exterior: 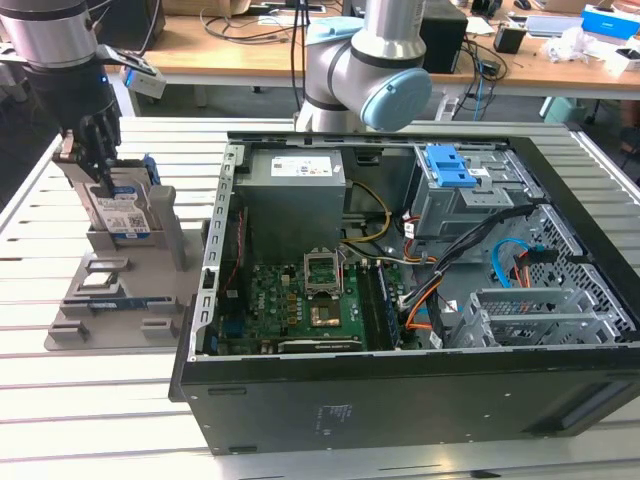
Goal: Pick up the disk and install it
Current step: 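Pick up the disk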
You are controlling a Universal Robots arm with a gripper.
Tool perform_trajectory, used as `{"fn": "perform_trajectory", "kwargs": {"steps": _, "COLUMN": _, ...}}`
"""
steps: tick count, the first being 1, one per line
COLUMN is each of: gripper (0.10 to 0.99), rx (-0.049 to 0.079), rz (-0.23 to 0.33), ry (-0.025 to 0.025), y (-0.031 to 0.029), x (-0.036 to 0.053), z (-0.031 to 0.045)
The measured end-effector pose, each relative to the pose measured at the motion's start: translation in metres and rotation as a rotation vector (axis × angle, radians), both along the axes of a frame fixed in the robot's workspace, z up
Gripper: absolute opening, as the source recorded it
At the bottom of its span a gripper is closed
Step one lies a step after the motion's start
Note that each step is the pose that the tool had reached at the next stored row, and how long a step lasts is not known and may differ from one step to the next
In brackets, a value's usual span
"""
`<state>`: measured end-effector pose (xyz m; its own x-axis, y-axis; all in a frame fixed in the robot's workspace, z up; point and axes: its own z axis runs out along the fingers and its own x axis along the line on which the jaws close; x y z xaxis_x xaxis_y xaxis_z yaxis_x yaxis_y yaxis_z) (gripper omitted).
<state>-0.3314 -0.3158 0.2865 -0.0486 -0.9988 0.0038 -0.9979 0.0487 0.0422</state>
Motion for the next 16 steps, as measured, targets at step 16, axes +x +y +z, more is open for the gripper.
{"fn": "perform_trajectory", "kwargs": {"steps": 16, "gripper": 0.361, "rx": 0.000, "rz": 0.000, "ry": 0.0000, "y": 0.0000, "x": 0.0001, "z": 0.0194}}
